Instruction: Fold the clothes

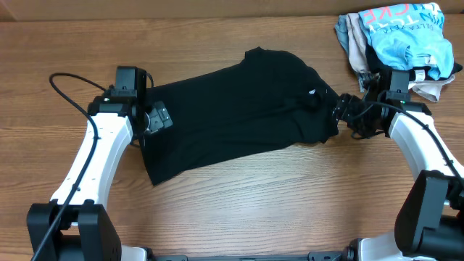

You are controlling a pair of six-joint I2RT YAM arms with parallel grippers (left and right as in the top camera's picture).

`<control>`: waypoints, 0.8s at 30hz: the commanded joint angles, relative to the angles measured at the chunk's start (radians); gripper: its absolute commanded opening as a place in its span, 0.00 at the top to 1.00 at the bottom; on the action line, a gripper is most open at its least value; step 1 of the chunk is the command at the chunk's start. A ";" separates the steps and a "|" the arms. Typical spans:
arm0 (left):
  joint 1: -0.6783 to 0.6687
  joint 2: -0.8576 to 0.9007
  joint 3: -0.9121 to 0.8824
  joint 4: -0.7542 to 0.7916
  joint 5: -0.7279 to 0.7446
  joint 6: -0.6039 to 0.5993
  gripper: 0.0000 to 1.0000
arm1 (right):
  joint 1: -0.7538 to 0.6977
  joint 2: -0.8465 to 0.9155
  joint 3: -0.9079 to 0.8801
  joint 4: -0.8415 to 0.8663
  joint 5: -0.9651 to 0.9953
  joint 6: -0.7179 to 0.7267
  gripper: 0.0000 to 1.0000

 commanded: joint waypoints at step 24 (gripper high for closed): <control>0.005 -0.016 0.019 -0.043 -0.013 0.041 0.00 | 0.113 0.047 -0.201 0.163 0.000 -0.005 0.65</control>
